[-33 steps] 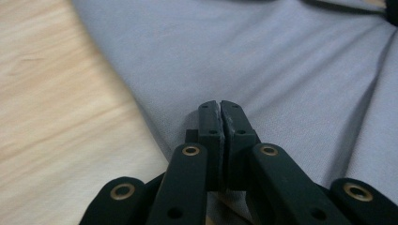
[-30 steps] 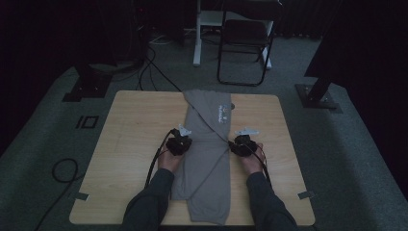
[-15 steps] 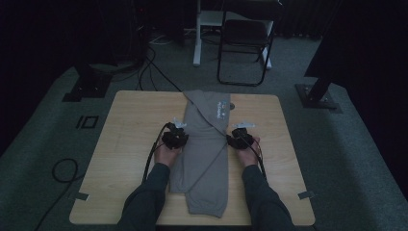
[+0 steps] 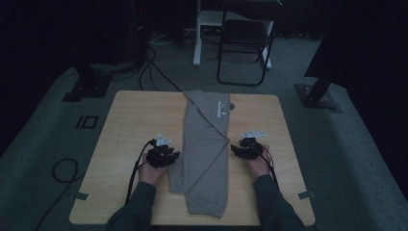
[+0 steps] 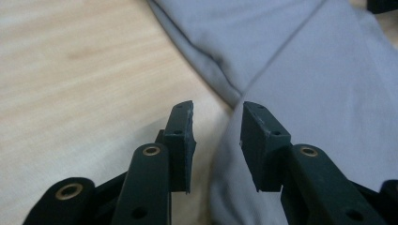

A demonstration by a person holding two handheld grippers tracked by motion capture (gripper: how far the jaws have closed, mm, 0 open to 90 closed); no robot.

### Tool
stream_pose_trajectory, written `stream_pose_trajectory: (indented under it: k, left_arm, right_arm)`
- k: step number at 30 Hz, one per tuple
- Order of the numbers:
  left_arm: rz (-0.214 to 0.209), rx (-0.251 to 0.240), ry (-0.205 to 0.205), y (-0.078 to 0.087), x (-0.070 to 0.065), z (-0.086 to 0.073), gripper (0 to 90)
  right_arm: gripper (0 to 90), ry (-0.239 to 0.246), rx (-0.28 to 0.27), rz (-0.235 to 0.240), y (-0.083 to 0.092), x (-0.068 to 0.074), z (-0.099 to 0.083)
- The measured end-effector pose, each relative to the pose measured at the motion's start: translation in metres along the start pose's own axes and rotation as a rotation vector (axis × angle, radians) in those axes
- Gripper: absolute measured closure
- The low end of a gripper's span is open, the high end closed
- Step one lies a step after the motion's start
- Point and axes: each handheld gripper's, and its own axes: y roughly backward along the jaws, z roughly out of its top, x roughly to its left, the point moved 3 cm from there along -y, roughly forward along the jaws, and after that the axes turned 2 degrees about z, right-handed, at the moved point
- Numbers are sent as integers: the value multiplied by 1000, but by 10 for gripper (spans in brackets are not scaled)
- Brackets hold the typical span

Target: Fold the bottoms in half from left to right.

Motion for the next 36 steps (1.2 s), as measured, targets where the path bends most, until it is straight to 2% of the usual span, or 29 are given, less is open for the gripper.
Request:
stream_pose_trajectory:
  k: [6,8,11,14,16,19,23,27,30,33,36]
  left_arm:
    - [-6,38,-12,-4,-5,-8,626]
    - [-3,27,-5,-3,-5,-9,626]
    - [-2,5,2,-4,-7,-11,695]
    - [-20,-16,8,-4,-11,-15,853]
    - [-3,-13,10,-3,-14,-15,878]
    - [-7,-31,14,2,-21,-13,880]
    - [-17,-86,-53,19,-43,-6,880]
    - [-77,-100,-117,25,-73,-4,879]
    - [-147,-76,-162,21,-97,-6,879]
    - [-203,-30,-214,12,-125,-13,878]
    - [-217,6,-259,6,-143,-21,878]
  right_arm:
    - [502,9,0,-2,13,-1,-14]
    - [498,12,4,-7,16,-3,-16]
    - [495,5,-2,-7,18,-5,-19]
    - [496,-6,-18,-12,20,-7,-22]
    - [495,2,-27,-21,20,-6,-24]
    - [494,8,-31,-26,21,-5,-25]
    - [494,9,-31,-24,22,-5,-26]
    - [494,10,-31,-25,22,-5,-26]
    - [494,12,-31,-25,22,-5,-26]
    - [495,10,-31,-24,22,-4,-26]
    - [494,10,-31,-24,22,-4,-26]
